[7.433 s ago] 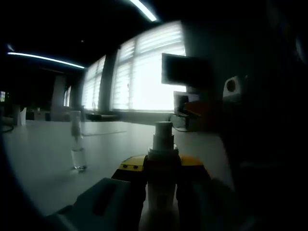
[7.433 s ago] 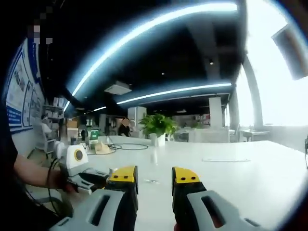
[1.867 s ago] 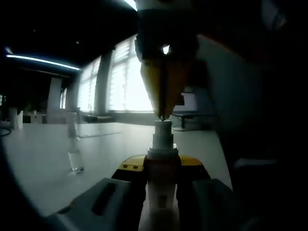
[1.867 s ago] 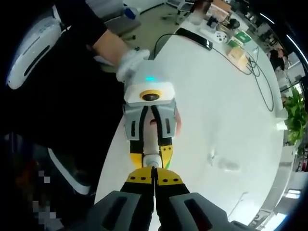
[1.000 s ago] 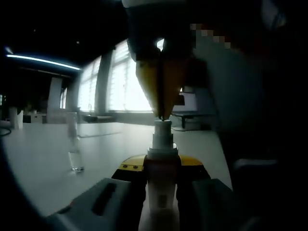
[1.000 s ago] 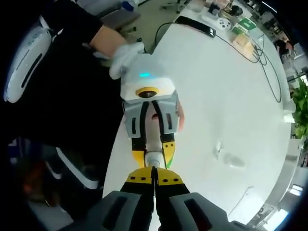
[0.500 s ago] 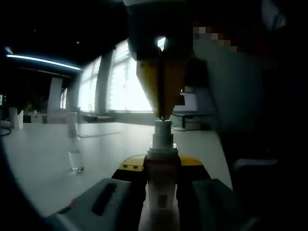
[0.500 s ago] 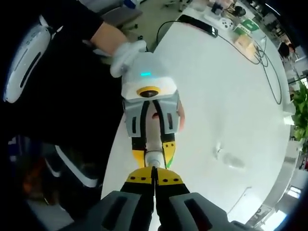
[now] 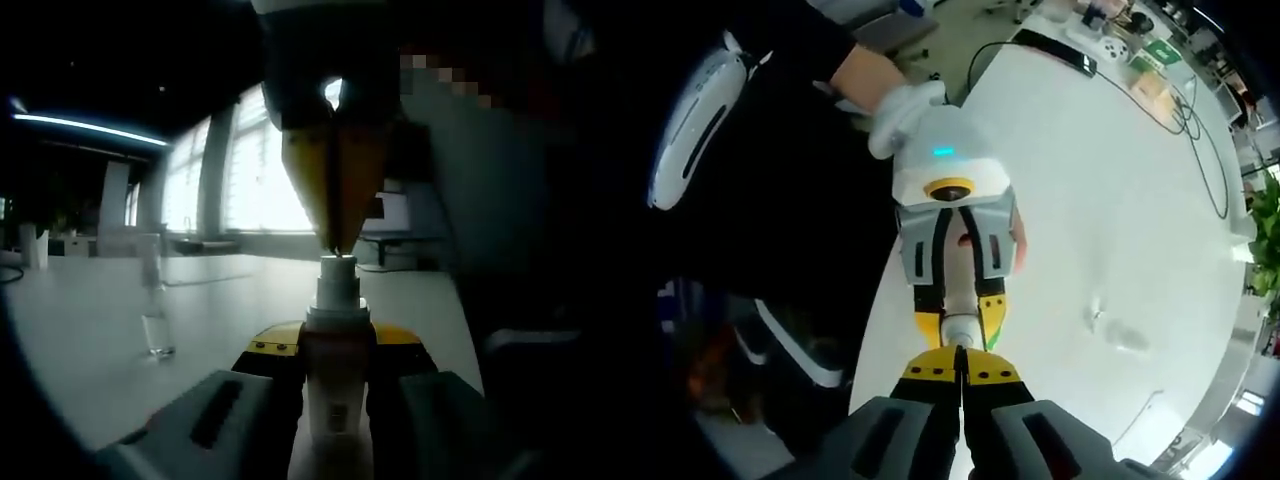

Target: Clamp pump bottle remove cover press pump head put on cover

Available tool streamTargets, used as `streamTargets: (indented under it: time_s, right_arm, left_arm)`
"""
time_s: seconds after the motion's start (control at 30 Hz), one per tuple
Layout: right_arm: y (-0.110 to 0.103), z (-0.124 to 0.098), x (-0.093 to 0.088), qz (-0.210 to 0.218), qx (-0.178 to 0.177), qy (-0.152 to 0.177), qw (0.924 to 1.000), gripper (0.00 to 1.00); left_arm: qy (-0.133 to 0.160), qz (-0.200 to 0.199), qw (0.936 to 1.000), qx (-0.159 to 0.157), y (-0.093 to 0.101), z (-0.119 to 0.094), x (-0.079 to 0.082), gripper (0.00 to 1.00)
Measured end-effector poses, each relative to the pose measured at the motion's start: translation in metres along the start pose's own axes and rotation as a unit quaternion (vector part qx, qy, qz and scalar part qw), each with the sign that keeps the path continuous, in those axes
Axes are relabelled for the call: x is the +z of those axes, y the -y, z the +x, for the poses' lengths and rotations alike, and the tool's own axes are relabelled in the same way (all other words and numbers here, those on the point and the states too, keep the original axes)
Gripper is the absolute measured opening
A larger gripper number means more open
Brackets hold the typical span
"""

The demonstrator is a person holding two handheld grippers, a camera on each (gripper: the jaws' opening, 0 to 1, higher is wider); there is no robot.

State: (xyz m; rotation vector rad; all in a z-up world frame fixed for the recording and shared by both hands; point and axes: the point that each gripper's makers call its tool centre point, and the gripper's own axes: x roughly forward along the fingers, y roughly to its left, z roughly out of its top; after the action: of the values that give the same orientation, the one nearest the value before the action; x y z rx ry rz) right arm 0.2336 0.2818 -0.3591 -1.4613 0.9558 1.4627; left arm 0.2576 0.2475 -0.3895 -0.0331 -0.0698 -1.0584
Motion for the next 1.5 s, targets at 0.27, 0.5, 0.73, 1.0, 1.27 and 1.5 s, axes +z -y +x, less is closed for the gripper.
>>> streamTargets:
  time_s: [0.27, 0.5, 0.73, 1.0, 1.27, 1.5]
  right_arm:
    - [-0.0012, 0.0021, 0.0001, 0.003, 0.000, 0.011, 0.9999, 0.00]
    - [-0.0007, 0.0017, -0.0002, 0.010, -0.007, 0.019, 0.9997, 0.00]
    - [-0.0005, -0.0017, 0.0010, 0.000, 0.006, -0.004, 1.0000, 0.00]
    - [-0.0009, -0.0014, 0.0005, -0.021, 0.014, -0.026, 0.9993, 0.00]
    - [-0.0006, -0.0019, -0.0007, -0.004, 0.014, -0.005, 0.9999, 0.00]
    - [-0.0008, -0.0018, -0.0007, 0.000, 0.011, -0.004, 0.9999, 0.00]
  left_arm:
    - [0.000, 0.000, 1.0000, 0.000, -0.0001, 0.0002, 0.0000, 0.14]
    - [0.000, 0.000, 1.0000, 0.000, 0.0005, 0.0003, 0.0002, 0.14]
    - [0.000, 0.000, 1.0000, 0.000, -0.0002, 0.0002, 0.0001, 0.14]
    - [0.000, -0.001, 1.0000, -0.001, -0.0003, -0.0002, -0.0002, 0.14]
    - [0.000, -0.001, 1.0000, -0.001, -0.0008, 0.0001, -0.0004, 0.14]
    - [0.000, -0.001, 1.0000, 0.000, -0.0013, 0.0000, -0.0006, 0.14]
